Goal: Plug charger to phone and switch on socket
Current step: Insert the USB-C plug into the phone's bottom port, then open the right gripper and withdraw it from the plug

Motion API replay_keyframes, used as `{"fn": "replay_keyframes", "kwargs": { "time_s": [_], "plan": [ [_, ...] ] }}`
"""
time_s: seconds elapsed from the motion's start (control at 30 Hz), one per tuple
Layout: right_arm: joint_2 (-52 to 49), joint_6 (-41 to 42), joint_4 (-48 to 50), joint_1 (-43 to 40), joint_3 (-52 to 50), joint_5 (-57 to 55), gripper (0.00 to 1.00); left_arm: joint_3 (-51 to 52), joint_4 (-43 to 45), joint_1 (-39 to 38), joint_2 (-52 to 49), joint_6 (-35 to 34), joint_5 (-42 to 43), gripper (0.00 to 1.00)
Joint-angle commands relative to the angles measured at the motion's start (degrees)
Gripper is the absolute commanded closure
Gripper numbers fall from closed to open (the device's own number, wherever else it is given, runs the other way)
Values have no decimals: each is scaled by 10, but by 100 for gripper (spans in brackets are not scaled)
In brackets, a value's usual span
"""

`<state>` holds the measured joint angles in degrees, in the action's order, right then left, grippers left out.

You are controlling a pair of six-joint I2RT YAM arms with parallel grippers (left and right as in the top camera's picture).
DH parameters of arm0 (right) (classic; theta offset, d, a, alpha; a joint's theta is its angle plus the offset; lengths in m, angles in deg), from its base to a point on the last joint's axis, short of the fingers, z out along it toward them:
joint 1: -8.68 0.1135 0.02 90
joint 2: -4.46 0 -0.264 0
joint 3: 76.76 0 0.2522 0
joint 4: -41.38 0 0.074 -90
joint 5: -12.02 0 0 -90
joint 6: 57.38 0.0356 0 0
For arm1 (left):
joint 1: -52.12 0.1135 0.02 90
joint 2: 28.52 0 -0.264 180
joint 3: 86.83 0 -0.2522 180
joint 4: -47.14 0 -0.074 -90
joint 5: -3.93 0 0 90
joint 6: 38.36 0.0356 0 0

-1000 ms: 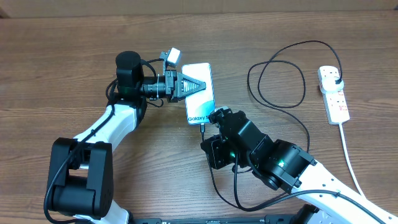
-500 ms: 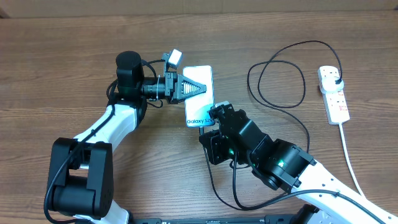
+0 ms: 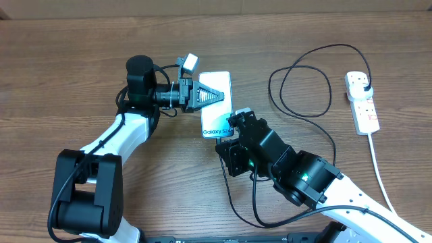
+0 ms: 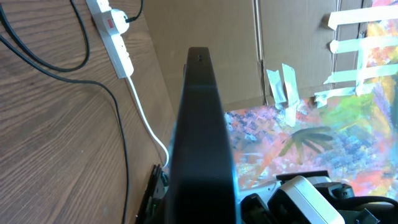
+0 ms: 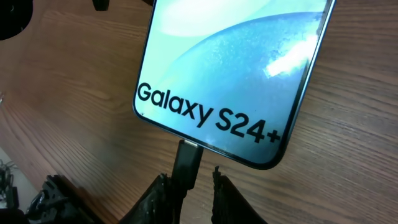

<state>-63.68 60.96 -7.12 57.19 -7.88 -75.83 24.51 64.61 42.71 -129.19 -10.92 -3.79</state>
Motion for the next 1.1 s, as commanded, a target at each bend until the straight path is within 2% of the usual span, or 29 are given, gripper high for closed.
{"fn": "replay_keyframes", "kwargs": {
  "time_s": [0.0, 0.1, 0.6, 1.07],
  "plan": [
    [4, -3, 4, -2, 5, 16, 73, -12, 1, -4, 3, 38, 7, 96],
    [11, -3, 3, -2, 5, 43, 68, -12, 1, -4, 3, 44, 4, 96],
    [-42, 4, 0, 20, 5, 7, 68, -12, 1, -4, 3, 48, -19, 96],
    [-45, 3, 18, 19, 5, -36, 96, -12, 1, -4, 3, 59, -17, 96]
  ]
}}
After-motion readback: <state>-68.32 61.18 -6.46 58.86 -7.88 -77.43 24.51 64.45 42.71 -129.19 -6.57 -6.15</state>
